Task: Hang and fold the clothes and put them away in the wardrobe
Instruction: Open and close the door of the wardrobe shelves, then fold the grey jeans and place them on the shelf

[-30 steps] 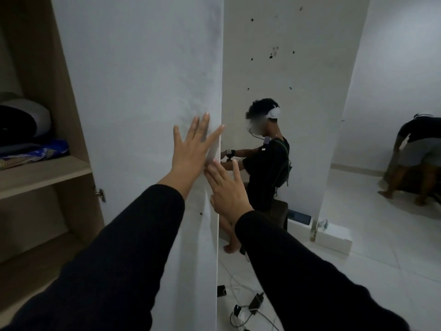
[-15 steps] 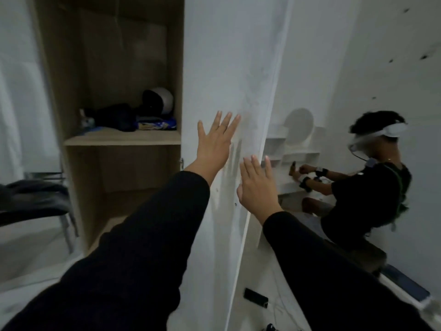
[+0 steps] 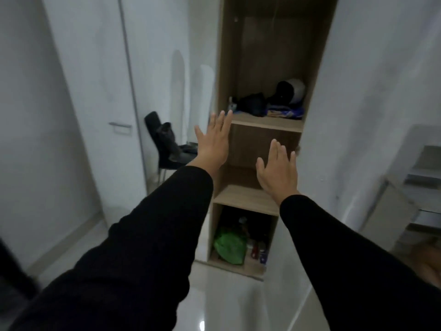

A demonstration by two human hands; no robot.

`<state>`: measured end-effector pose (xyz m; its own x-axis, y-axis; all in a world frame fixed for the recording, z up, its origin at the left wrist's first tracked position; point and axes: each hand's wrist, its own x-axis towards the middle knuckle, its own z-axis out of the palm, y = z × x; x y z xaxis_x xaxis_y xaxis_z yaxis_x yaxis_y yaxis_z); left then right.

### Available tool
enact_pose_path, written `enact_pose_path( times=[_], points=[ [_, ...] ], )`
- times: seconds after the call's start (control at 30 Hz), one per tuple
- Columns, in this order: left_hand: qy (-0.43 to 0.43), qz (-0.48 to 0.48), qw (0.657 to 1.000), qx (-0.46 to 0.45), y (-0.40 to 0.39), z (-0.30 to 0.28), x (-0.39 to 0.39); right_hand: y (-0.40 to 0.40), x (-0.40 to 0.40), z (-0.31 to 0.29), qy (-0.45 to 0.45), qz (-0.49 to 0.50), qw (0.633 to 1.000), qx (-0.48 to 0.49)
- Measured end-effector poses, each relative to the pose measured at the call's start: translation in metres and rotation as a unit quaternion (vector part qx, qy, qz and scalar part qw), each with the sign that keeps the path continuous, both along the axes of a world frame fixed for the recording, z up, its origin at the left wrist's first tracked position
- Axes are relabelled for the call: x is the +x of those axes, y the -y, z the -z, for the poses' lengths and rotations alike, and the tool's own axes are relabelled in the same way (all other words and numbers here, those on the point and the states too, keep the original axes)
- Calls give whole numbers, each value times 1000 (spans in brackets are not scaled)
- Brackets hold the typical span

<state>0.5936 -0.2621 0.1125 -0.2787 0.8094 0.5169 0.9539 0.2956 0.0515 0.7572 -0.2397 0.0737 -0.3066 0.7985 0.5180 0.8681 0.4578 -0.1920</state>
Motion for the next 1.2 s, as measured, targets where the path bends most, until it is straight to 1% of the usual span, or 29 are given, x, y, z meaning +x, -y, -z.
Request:
enact_pose_path(
  times=[0.27,0.37,0.53,0.73,0.9,1.07,1.2],
  points=[
    [51,-136,989,-27,114,22,-141,61,-154,7,-1,-163,986,-28],
    [42,-203,978,-30,165,31,-203,95,-220,10,3,-215,976,-30],
    [68,-303,949,-51,255,47,-292,158,-324,21,14,-297,954,-29],
    [115,-388,910,-87,361,85,-369,233,-424,53,61,-377,922,-63],
    [184,-460,861,-114,437,121,-414,289,-488,85,113,-444,885,-82],
    [244,-508,812,-152,483,161,-453,317,-549,123,182,-491,846,-104],
    [271,-535,783,-164,504,190,-499,328,-608,153,232,-511,818,-129]
  ],
)
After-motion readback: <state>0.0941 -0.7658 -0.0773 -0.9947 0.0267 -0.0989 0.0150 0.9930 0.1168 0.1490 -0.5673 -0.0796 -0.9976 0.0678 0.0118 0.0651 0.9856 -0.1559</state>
